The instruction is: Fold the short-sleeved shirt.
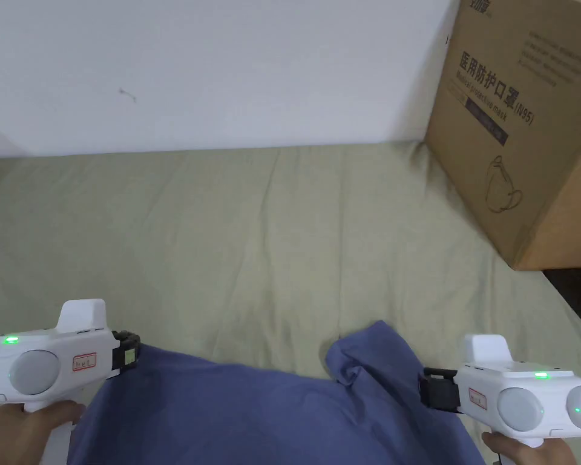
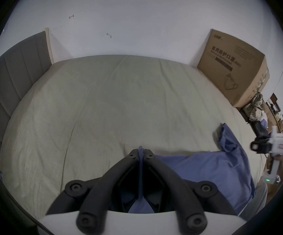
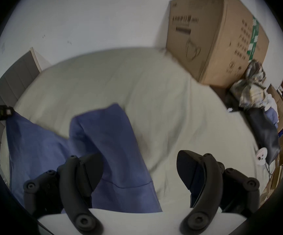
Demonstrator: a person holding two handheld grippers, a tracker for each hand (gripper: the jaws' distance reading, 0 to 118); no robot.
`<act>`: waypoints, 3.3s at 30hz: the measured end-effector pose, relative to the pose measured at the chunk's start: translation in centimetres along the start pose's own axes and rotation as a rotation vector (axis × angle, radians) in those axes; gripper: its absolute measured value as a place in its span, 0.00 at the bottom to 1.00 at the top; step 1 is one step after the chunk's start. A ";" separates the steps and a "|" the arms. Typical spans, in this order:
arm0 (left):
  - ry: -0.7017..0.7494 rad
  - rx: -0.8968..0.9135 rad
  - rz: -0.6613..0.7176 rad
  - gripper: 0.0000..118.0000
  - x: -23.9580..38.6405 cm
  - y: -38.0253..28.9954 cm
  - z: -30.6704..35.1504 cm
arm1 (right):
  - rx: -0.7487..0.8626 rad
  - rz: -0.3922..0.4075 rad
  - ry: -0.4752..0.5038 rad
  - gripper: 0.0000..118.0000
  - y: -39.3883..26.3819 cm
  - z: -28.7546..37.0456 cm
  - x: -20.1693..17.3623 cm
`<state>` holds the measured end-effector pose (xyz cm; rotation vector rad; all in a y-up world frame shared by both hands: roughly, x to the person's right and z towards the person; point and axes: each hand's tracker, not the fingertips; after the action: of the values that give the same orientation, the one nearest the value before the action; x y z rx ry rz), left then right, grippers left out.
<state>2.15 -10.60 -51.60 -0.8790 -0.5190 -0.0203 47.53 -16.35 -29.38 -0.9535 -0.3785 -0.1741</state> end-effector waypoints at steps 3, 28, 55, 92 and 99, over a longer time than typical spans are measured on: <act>0.010 0.019 -0.044 0.01 -0.5 0.0 0.5 | -0.076 -0.004 0.008 0.74 -1.3 -2.0 0.0; 0.068 0.342 0.053 0.00 -1.9 2.7 16.0 | 0.490 0.000 0.122 0.03 6.7 18.7 -0.2; 0.205 0.686 -0.021 0.00 -0.6 27.0 23.5 | 0.899 0.081 0.162 0.03 26.7 28.7 -3.1; 0.225 0.144 0.113 0.00 -5.2 -18.4 15.5 | 0.299 -0.013 0.258 0.03 -13.0 15.7 -0.6; 0.254 0.054 0.113 0.00 -5.0 -25.9 16.5 | 0.213 -0.040 0.262 0.03 -19.6 16.7 -0.4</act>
<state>-15.05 -16.11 -26.33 -0.8371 -0.2317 -0.0148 37.16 -13.81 -5.97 -0.7028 -0.1700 -0.2862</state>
